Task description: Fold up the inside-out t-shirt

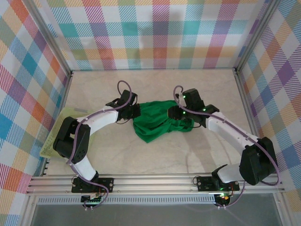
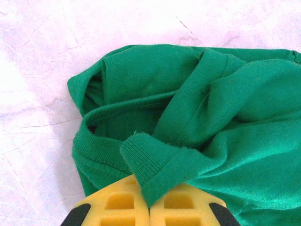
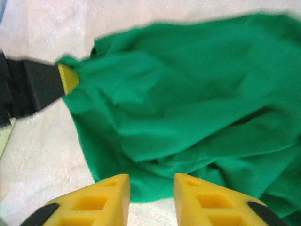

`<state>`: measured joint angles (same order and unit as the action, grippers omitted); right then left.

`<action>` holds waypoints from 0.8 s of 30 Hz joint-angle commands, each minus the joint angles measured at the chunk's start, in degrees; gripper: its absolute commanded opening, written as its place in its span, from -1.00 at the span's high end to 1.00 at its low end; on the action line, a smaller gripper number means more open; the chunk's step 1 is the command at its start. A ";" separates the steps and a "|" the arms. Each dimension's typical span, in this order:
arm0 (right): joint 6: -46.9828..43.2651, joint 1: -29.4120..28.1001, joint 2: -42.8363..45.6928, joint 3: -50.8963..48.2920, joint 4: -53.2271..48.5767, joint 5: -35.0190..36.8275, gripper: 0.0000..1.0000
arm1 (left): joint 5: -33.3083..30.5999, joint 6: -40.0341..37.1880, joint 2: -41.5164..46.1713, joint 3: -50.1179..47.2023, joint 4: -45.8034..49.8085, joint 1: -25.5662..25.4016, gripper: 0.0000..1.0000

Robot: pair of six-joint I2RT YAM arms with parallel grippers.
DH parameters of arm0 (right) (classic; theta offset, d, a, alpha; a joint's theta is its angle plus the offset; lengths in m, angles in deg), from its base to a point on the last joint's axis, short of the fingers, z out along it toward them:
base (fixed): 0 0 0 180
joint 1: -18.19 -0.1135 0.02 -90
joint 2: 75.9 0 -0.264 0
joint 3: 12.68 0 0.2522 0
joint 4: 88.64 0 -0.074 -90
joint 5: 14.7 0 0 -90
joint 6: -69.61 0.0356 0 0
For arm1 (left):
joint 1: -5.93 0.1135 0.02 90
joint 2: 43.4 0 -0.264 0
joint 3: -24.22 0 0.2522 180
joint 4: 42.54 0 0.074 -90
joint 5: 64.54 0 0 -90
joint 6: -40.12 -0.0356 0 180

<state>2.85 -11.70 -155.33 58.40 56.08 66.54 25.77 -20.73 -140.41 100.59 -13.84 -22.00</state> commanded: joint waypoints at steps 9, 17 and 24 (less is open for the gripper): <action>4.14 -1.05 -9.28 0.51 6.00 -4.35 0.50 | -0.15 0.83 0.49 1.95 0.52 0.37 1.00; 5.31 -1.05 -13.17 2.19 5.54 -2.17 0.30 | -0.10 0.99 1.22 1.02 0.21 0.34 1.00; 5.67 -1.05 -15.66 3.52 6.30 -0.45 0.31 | 0.86 1.23 2.05 -0.14 -0.85 0.26 1.00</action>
<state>7.75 -12.39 -169.85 59.87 61.32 64.97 25.99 -20.64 -140.39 101.51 -14.06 -22.00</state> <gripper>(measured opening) 0.349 0.052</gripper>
